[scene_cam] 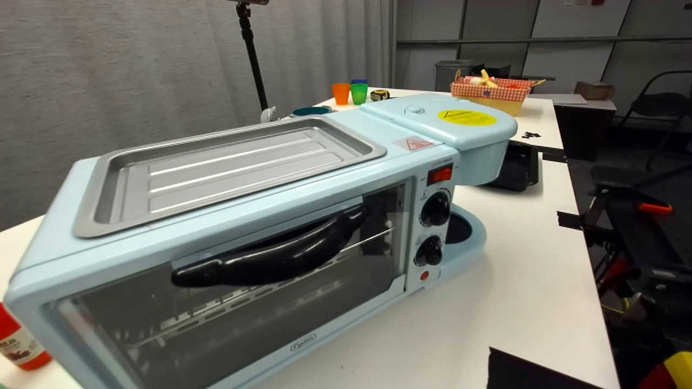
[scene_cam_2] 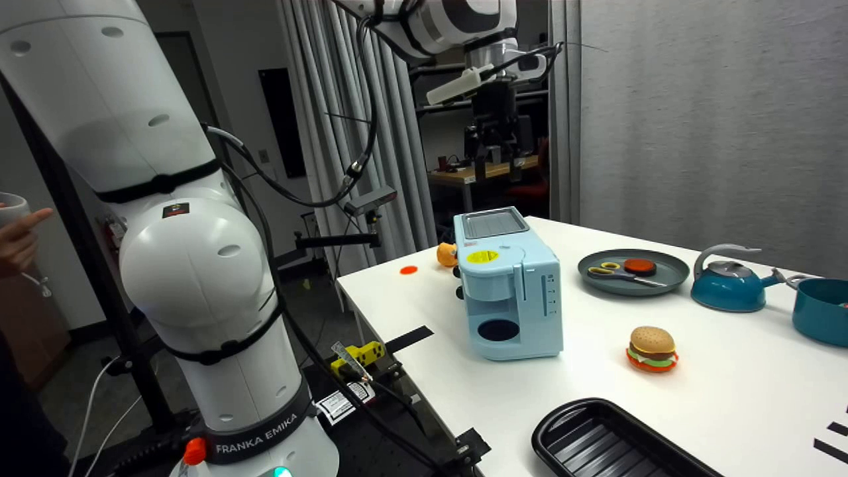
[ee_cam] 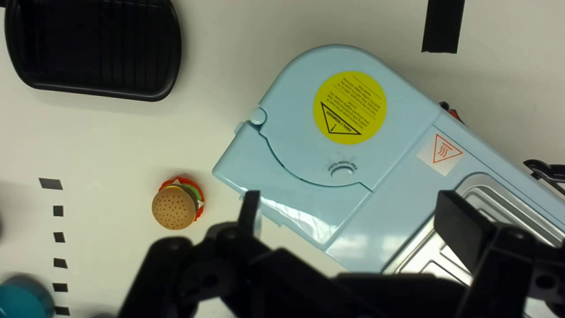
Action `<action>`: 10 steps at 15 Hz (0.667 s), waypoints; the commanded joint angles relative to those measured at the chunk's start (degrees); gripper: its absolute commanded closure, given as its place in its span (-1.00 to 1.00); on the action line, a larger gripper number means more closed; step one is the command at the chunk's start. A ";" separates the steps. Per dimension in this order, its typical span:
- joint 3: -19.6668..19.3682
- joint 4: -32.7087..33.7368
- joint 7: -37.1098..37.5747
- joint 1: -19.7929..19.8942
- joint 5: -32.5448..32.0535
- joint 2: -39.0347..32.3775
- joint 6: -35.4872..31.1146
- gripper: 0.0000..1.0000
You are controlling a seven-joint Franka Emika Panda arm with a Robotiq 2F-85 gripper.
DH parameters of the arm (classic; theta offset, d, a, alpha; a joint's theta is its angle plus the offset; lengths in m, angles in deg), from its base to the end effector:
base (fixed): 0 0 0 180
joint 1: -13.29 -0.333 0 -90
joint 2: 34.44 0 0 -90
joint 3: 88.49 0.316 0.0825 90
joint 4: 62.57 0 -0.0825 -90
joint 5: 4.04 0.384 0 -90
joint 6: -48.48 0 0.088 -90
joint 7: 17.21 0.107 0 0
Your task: Press the button to open the coffee marker
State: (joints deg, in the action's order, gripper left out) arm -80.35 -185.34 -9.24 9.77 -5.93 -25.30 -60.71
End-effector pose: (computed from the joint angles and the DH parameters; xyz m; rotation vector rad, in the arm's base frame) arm 0.4856 0.0999 0.4655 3.0718 0.1134 -0.1062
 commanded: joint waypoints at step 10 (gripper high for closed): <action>0.34 1.37 0.14 -2.31 -0.70 -3.97 -1.18 -0.17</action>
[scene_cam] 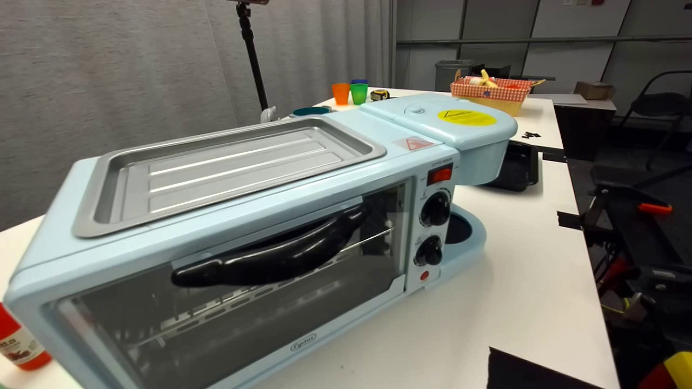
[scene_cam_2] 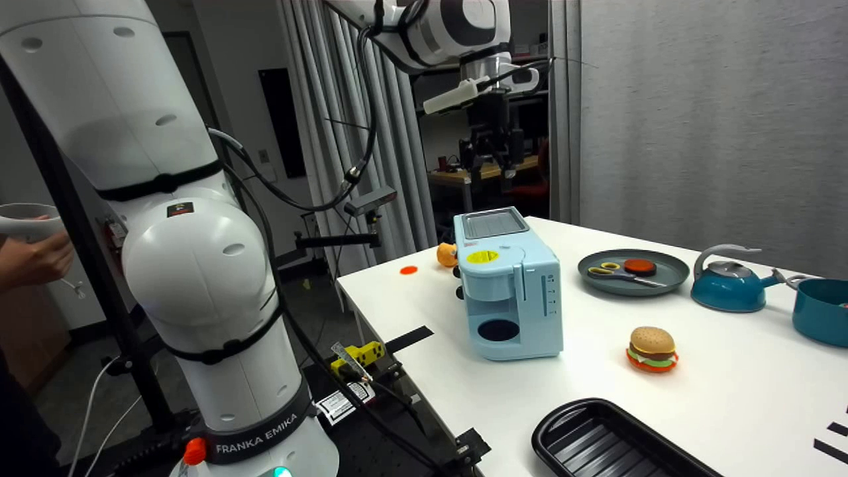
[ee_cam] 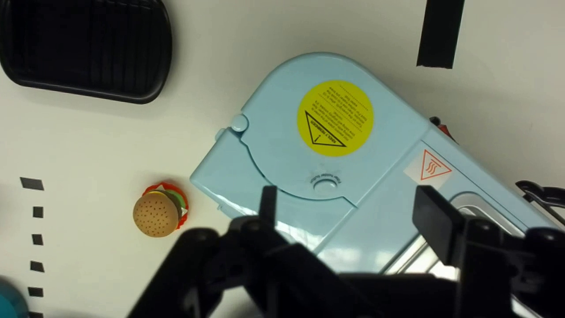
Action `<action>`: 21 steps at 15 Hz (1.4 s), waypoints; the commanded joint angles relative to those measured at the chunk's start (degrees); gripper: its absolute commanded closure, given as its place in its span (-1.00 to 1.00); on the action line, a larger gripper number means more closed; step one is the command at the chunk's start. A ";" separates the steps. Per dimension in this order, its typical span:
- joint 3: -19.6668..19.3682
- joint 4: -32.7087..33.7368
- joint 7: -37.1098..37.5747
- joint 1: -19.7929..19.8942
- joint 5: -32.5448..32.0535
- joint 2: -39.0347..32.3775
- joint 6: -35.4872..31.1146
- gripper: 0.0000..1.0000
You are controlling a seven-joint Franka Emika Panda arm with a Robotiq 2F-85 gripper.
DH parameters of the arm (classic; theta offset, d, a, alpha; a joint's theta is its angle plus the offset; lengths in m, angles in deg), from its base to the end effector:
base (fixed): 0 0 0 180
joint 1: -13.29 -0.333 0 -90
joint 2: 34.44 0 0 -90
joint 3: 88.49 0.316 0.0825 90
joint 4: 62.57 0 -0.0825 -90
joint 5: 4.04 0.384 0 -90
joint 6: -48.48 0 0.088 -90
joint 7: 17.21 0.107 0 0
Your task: Press the button to open the coffee marker
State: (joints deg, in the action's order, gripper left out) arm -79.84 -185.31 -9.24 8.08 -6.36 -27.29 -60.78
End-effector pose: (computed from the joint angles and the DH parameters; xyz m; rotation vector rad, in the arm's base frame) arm 0.4861 0.1186 0.4487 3.0564 0.1776 -0.1524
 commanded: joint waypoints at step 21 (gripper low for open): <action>-1.54 0.80 -0.81 -0.46 1.90 -10.16 -10.10 1.00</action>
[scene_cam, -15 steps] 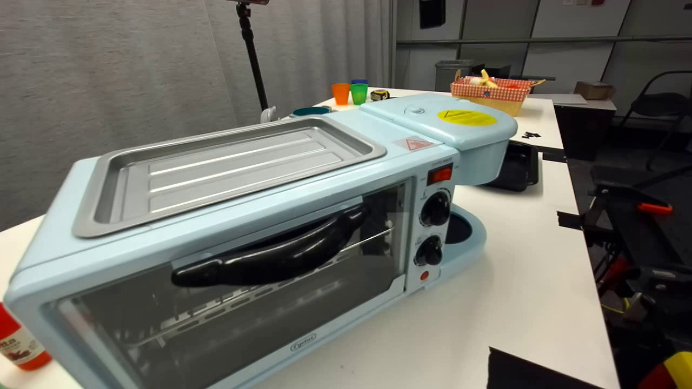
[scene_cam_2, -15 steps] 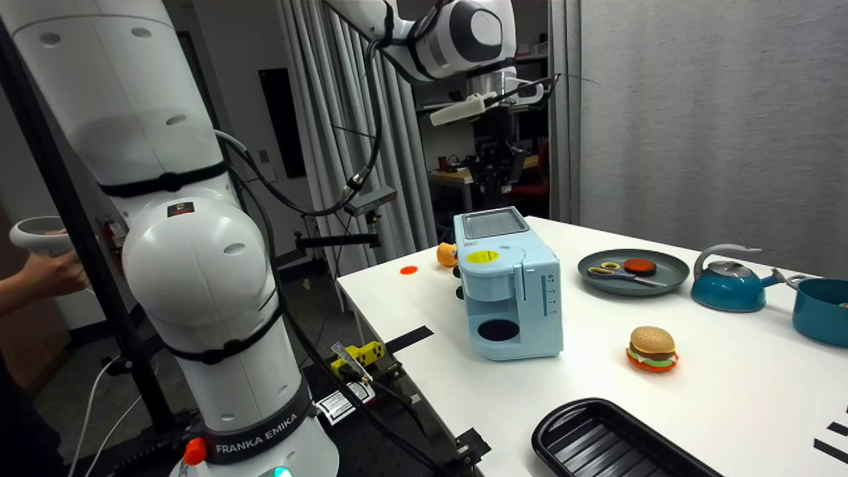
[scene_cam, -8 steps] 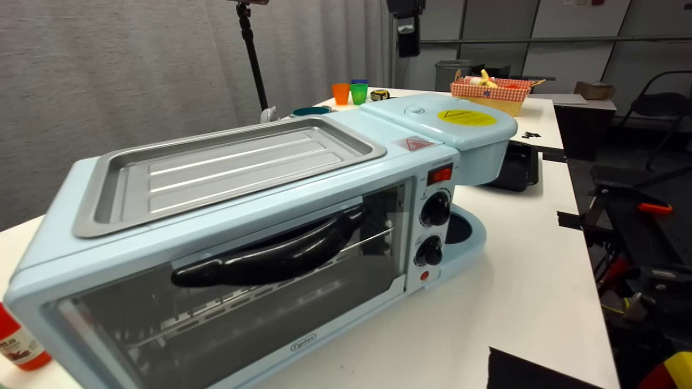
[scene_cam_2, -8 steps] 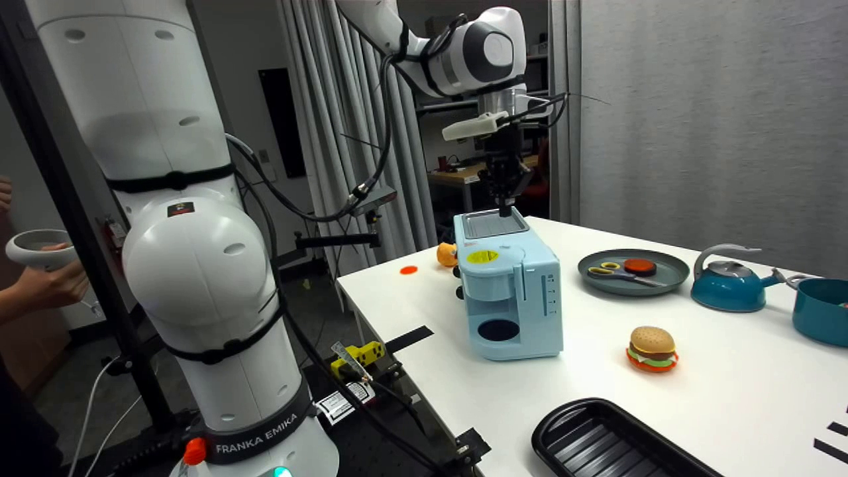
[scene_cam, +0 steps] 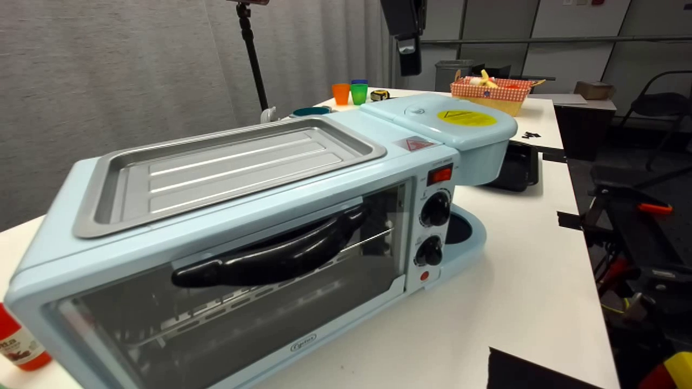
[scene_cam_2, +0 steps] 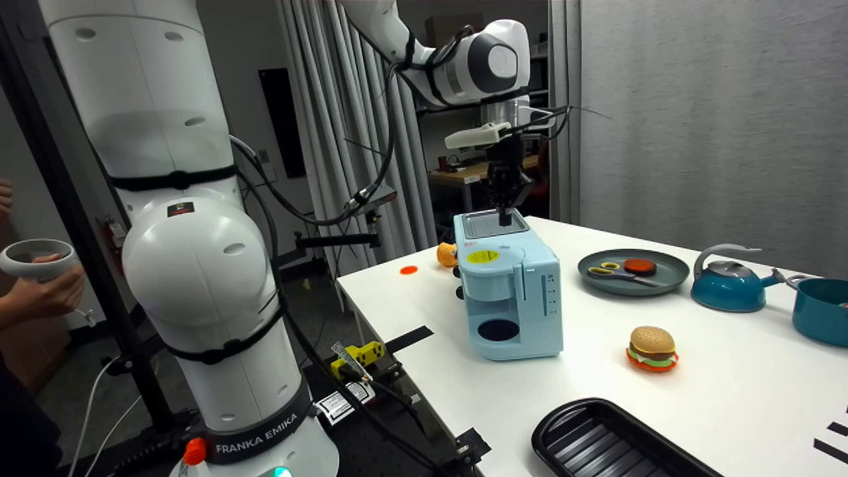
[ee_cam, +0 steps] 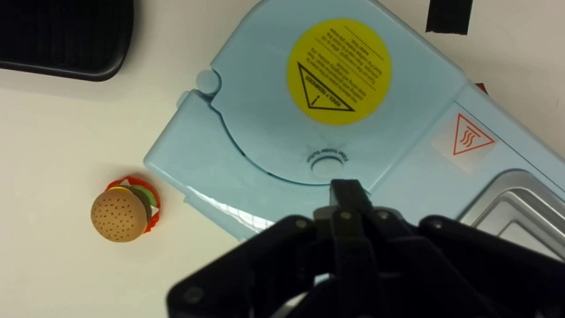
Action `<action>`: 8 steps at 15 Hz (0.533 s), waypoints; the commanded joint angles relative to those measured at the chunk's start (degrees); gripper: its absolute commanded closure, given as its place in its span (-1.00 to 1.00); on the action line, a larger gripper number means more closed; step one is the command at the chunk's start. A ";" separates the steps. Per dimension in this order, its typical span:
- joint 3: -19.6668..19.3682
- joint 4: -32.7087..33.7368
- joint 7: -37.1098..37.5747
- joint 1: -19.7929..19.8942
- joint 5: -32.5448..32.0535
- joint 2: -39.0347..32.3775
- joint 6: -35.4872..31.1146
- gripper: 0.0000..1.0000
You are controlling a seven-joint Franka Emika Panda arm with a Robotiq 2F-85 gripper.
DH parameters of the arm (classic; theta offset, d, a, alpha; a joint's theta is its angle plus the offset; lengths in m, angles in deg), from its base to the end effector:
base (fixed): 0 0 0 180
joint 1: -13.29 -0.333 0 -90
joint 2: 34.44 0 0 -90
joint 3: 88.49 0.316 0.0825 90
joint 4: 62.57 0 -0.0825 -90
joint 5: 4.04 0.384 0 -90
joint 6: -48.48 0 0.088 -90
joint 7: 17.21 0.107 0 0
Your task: Press the button to open the coffee marker
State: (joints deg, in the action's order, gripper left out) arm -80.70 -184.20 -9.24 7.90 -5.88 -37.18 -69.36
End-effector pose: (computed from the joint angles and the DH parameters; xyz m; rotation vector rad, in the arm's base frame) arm 0.5227 0.1202 0.3799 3.0911 0.1667 -0.1668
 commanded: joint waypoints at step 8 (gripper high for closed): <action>-0.79 -2.04 -1.04 -0.28 1.83 -0.85 -2.36 1.00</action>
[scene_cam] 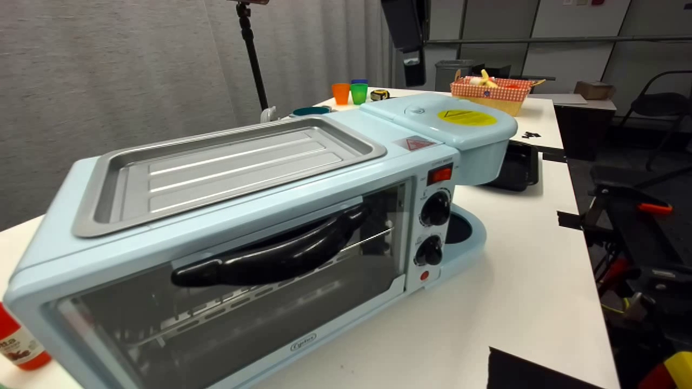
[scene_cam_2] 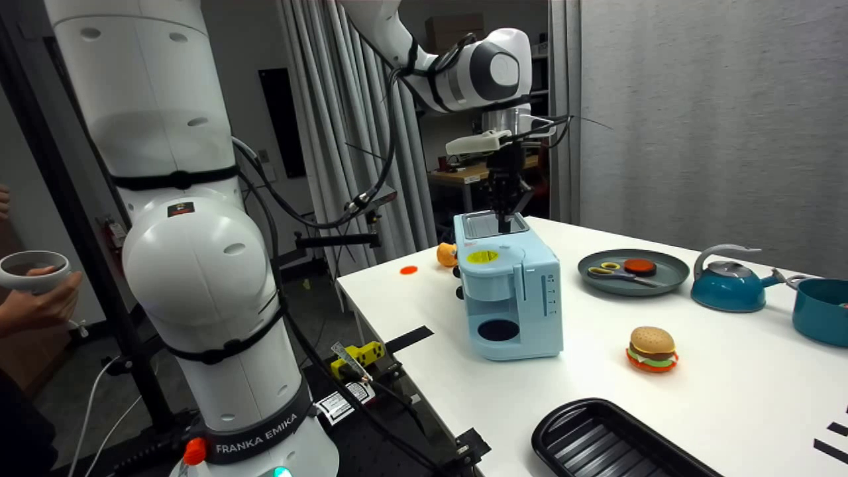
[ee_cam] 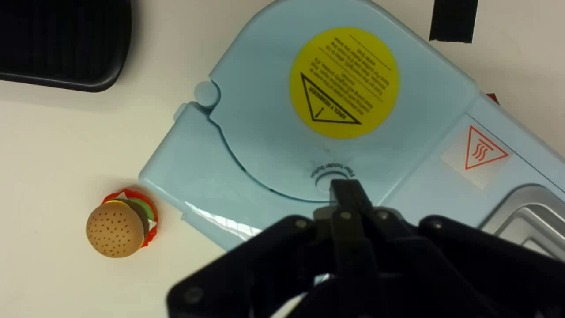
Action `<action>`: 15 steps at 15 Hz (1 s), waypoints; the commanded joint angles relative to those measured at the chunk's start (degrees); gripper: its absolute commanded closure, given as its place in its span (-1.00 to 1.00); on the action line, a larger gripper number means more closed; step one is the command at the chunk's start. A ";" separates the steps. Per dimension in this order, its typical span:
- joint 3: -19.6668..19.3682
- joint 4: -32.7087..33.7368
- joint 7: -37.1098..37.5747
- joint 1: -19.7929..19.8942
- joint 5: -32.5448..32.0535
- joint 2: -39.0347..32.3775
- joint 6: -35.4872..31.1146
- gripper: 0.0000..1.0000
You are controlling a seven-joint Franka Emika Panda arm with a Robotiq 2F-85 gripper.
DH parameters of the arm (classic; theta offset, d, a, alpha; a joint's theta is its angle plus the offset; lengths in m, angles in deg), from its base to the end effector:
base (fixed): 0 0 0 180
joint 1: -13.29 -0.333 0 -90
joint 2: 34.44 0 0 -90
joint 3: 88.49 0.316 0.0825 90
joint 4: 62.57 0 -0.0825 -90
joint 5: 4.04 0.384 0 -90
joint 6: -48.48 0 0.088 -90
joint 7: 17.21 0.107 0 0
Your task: Press the button to open the coffee marker
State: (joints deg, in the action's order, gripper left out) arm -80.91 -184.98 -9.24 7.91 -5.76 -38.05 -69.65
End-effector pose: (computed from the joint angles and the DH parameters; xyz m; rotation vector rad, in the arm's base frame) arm 0.5207 0.1178 0.3663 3.0890 0.1598 -0.2040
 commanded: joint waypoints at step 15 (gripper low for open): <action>-1.29 -0.82 -1.11 -0.11 0.96 -2.87 -3.87 1.00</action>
State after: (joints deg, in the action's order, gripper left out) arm -81.60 -186.04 -9.24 7.91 -5.76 -40.11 -72.12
